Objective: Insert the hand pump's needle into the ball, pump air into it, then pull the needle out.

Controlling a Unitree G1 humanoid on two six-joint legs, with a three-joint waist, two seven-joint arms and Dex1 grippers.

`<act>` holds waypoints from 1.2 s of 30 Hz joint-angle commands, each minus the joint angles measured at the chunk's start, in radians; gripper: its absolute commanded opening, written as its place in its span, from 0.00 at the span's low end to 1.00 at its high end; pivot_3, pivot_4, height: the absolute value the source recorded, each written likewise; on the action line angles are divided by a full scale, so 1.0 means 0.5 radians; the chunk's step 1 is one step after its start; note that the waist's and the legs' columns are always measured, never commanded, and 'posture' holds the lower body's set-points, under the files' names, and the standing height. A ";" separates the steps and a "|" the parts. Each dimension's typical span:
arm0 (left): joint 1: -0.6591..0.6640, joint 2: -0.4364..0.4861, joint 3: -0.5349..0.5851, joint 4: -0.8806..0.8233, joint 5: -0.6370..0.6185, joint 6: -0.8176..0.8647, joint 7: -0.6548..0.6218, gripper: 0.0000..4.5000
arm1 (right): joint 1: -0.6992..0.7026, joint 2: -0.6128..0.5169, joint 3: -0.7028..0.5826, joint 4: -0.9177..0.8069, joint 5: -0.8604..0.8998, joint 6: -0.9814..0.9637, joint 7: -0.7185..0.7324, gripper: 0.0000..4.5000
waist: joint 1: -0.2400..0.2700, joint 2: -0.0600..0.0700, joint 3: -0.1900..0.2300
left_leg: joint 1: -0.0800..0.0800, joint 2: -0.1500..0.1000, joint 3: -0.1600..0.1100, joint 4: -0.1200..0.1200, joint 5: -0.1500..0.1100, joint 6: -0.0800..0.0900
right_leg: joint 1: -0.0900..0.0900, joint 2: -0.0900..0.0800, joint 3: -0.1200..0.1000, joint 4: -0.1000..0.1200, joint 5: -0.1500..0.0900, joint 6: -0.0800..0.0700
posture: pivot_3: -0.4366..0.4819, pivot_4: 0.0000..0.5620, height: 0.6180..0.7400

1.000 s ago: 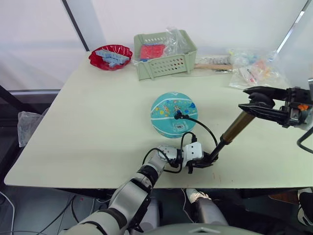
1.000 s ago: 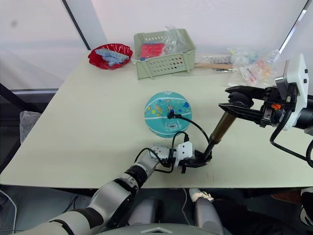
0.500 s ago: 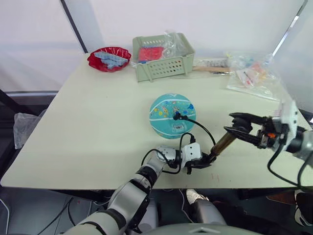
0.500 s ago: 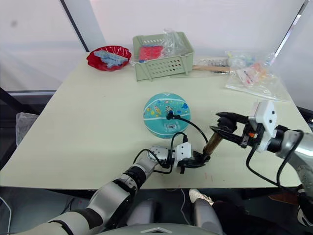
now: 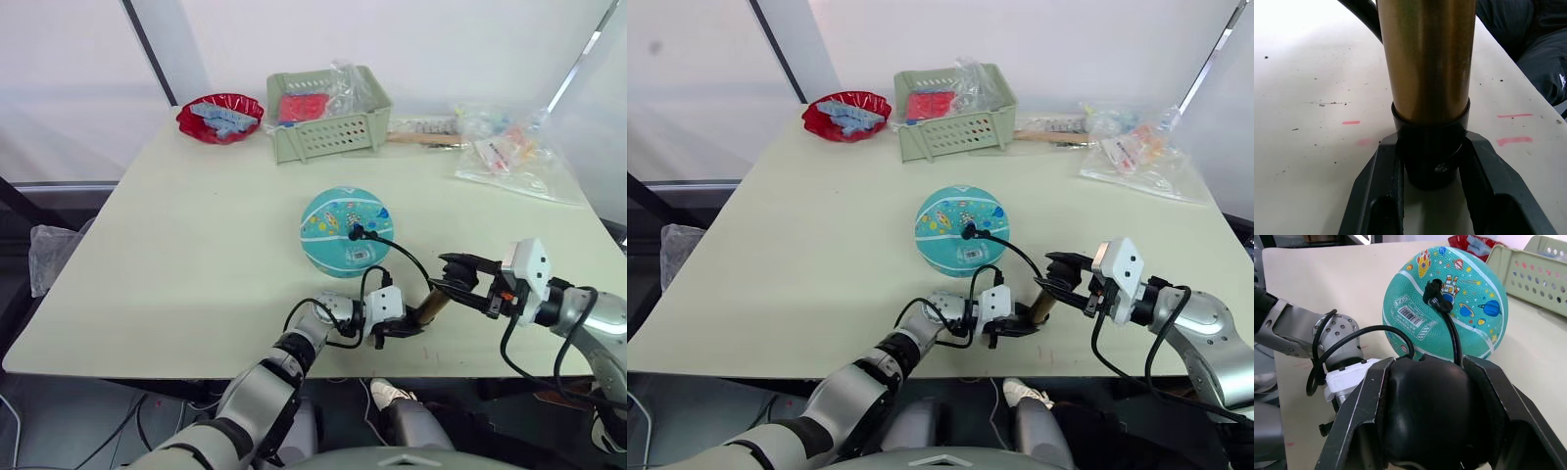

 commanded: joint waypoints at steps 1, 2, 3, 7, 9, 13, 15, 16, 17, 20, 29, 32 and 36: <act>0.128 0.099 -0.097 0.203 0.163 0.087 -0.061 0.24 | -0.089 -0.114 -0.289 -0.088 0.163 0.158 -0.018 0.37 | 0.006 0.004 0.005 | -0.001 0.000 0.000 0.000 0.000 0.000 | 0.000 0.000 0.000 0.000 0.000 0.000 | 0.48 0.27 0.97; 0.127 0.099 -0.098 0.203 0.163 0.087 -0.061 0.24 | -0.104 -0.131 -0.318 -0.105 0.198 0.190 -0.018 0.37 | 0.007 0.006 0.007 | -0.002 -0.001 0.000 0.000 0.000 0.000 | -0.001 -0.001 0.000 0.000 0.000 0.000 | 0.48 0.27 0.97; 0.127 0.098 -0.098 0.204 0.162 0.086 -0.061 0.24 | -0.125 -0.161 -0.369 -0.127 0.254 0.237 -0.015 0.37 | 0.008 0.006 0.007 | -0.003 -0.001 0.000 0.000 0.000 0.000 | -0.002 -0.001 0.000 -0.001 0.000 0.000 | 0.48 0.27 0.97; 0.128 0.097 -0.099 0.204 0.159 0.085 -0.064 0.24 | -0.196 -0.298 -0.575 -0.180 0.448 0.400 0.007 0.37 | 0.009 0.010 0.014 | -0.006 -0.002 -0.001 0.000 0.000 0.000 | -0.003 -0.002 -0.001 -0.001 0.000 0.000 | 0.48 0.27 0.97; 0.126 0.096 -0.099 0.206 0.158 0.086 -0.066 0.24 | -0.260 -0.379 -0.691 -0.183 0.551 0.483 0.010 0.37 | 0.009 0.011 0.017 | -0.006 -0.002 -0.001 0.001 0.000 0.000 | -0.003 -0.002 -0.001 -0.002 0.000 0.000 | 0.48 0.27 0.97; 0.122 0.096 -0.101 0.209 0.159 0.084 -0.068 0.24 | -0.397 -0.536 -0.863 -0.175 0.720 0.634 0.009 0.37 | 0.010 0.013 0.026 | -0.007 -0.003 -0.001 0.001 0.000 0.000 | -0.004 -0.003 -0.001 -0.001 0.000 0.001 | 0.48 0.27 0.97; 0.120 0.096 -0.102 0.210 0.159 0.082 -0.069 0.24 | -0.445 -0.584 -0.906 -0.171 0.776 0.690 0.002 0.37 | 0.010 0.013 0.027 | -0.008 -0.003 -0.001 0.001 0.000 0.000 | -0.004 -0.003 -0.001 -0.002 0.000 0.001 | 0.48 0.27 0.97; 0.119 0.096 -0.102 0.210 0.159 0.082 -0.069 0.24 | -0.471 -0.608 -0.928 -0.166 0.805 0.718 -0.001 0.37 | 0.010 0.014 0.027 | -0.009 -0.003 -0.002 0.001 0.000 0.000 | -0.005 -0.003 -0.002 -0.002 0.000 0.001 | 0.48 0.27 0.97; 0.118 0.097 -0.102 0.211 0.159 0.082 -0.069 0.24 | -0.494 -0.626 -0.945 -0.162 0.828 0.741 -0.004 0.37 | 0.010 0.014 0.026 | -0.011 -0.003 -0.002 0.001 0.000 0.000 | -0.007 -0.003 -0.002 -0.002 0.000 0.001 | 0.48 0.27 0.97; 0.116 0.097 -0.101 0.211 0.159 0.083 -0.070 0.24 | -0.540 -0.655 -0.979 -0.147 0.863 0.784 -0.012 0.37 | 0.010 0.016 0.027 | -0.014 -0.003 -0.001 0.002 0.000 0.000 | -0.010 -0.003 -0.002 -0.002 0.000 0.001 | 0.48 0.27 0.97; 0.113 0.097 -0.099 0.211 0.157 0.083 -0.074 0.24 | -0.234 -0.488 -0.709 -0.223 0.589 0.664 0.019 0.37 | 0.008 0.011 0.022 | -0.016 -0.002 -0.005 0.003 0.000 0.000 | -0.011 -0.002 -0.005 -0.002 0.000 0.001 | 0.48 0.27 0.97; 0.114 0.098 -0.097 0.209 0.157 0.083 -0.069 0.24 | -0.090 -0.331 -0.455 -0.196 0.376 0.494 0.003 0.37 | -0.003 -0.004 0.005 | -0.015 0.000 -0.011 0.003 0.000 0.000 | -0.008 0.001 -0.011 -0.002 0.000 0.001 | 0.48 0.27 0.97; 0.113 0.099 -0.094 0.209 0.157 0.084 -0.065 0.24 | -0.007 -0.184 -0.244 -0.111 0.160 0.305 0.006 0.37 | -0.007 -0.006 0.004 | 0.000 0.002 -0.010 0.002 0.000 0.000 | 0.004 0.001 -0.010 -0.001 -0.001 -0.001 | 0.48 0.27 0.97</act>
